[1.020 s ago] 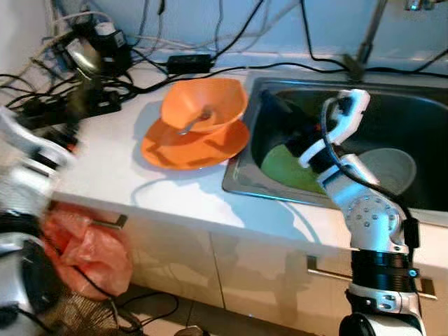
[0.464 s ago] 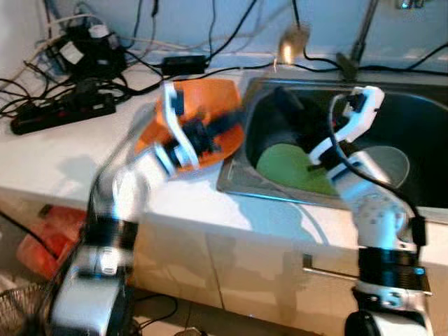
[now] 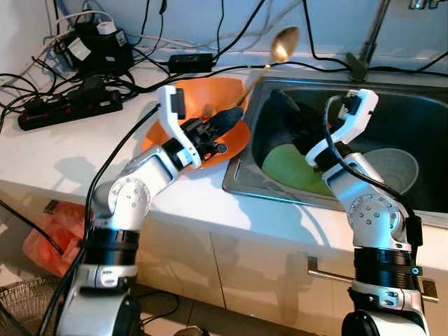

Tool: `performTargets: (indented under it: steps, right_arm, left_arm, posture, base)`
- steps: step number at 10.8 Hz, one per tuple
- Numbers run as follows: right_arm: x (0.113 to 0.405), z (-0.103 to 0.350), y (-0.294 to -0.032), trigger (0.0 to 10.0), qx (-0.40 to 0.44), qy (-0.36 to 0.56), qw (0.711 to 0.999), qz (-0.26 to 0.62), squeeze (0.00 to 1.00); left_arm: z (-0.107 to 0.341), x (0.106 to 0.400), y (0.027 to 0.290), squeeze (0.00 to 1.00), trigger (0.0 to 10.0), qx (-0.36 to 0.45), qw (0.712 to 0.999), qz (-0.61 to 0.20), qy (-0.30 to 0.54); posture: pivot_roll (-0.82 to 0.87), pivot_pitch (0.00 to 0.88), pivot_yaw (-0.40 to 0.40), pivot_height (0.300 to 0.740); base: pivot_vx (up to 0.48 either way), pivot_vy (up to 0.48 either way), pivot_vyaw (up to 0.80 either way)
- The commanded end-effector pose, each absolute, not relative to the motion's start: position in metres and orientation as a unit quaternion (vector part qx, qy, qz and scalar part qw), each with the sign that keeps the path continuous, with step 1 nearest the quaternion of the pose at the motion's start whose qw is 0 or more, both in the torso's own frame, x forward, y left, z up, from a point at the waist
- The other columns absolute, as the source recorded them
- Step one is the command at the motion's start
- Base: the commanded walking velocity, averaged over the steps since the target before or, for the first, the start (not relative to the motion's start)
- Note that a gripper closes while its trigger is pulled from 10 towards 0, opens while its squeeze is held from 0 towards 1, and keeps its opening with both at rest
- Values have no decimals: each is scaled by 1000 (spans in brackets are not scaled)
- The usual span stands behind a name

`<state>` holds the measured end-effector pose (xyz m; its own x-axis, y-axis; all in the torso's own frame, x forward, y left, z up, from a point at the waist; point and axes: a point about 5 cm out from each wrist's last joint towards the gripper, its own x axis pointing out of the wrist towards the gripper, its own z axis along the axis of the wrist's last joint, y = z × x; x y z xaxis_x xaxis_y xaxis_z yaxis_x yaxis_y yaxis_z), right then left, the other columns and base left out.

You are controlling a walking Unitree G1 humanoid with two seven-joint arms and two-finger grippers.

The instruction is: Kitchen organization

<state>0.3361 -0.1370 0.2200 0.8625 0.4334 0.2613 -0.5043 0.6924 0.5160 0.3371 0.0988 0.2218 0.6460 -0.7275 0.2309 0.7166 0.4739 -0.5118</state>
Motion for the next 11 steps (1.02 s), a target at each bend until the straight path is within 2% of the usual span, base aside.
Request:
performTargets:
  steps: [1, 3, 9, 11]
  right_arm:
    - [339, 225, -132, 10000, 304, -60, 912, 268, 0]
    - [345, 237, -128, 10000, 303, -66, 903, 297, 0]
    - [352, 247, -118, 10000, 283, -34, 889, 357, 0]
    - [354, 241, -116, 10000, 286, -32, 894, 343, 0]
  left_arm:
    - [223, 336, 100, 0, 0, -301, 858, -415, 9]
    - [221, 334, 91, 0, 0, -301, 845, -440, 34]
    - [216, 330, 83, 0, 0, -285, 852, -436, 55]
    - [217, 330, 82, 0, 0, -289, 855, -430, 41]
  posture:
    - [103, 66, 94, 740]
    - [101, 75, 90, 740]
    - [86, 88, 90, 740]
    - [88, 88, 95, 740]
  base:
    - [0, 0, 0]
    - [0, 0, 0]
    - [0, 0, 0]
    - [0, 0, 0]
